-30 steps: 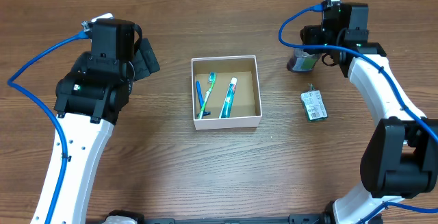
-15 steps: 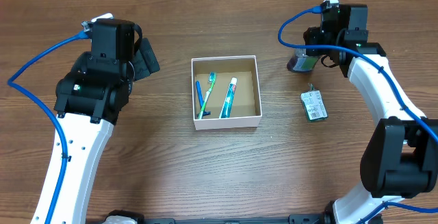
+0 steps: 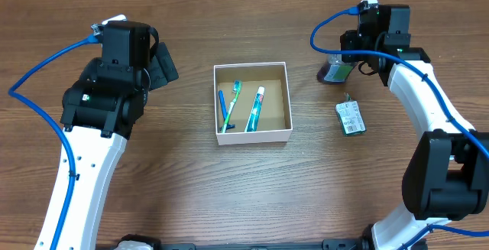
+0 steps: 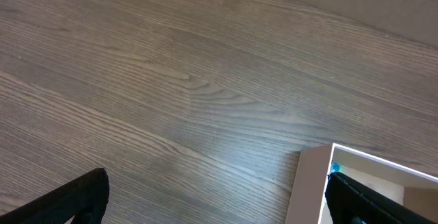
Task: Pack container
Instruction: 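Reach the right gripper to the pump soap bottle and grasp it, then carry the soap bottle over the box and lower it inside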
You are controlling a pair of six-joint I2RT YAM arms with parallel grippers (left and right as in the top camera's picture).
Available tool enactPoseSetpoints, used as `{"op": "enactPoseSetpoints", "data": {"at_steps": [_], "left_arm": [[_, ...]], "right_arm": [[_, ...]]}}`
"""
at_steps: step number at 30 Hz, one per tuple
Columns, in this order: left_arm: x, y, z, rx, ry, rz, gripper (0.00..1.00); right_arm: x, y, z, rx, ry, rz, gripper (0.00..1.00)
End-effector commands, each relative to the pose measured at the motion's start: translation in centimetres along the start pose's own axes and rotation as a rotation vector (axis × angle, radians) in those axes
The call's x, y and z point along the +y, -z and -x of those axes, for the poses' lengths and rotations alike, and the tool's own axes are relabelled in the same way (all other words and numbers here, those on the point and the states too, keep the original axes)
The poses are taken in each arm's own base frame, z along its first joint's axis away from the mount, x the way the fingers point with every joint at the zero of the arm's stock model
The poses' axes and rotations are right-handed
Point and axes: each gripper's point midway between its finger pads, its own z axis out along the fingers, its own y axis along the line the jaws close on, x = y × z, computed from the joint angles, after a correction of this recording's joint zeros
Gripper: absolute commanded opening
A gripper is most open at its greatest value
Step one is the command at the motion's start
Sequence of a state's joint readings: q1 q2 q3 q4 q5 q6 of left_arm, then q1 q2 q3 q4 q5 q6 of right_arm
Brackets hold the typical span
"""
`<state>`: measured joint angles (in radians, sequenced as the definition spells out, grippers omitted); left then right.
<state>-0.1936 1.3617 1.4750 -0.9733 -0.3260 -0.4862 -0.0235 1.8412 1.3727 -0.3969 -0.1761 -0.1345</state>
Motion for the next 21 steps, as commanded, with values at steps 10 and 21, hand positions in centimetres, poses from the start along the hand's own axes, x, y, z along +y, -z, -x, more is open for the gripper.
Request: {"op": "enactPoseSetpoints", "data": {"at_steps": [10,21], "left_arm": [[0.1,0.0,0.4,-0.009,-0.018,0.009,1.0],[0.1,0.0,0.4,-0.009,-0.018,0.009,1.0]], "right_arm": [[1.7,7.8,5.6,-0.167,0.058,-0.104,0.17],[10.1,13.4,5.3,-0.188,0.191,-0.102,0.16]]}}
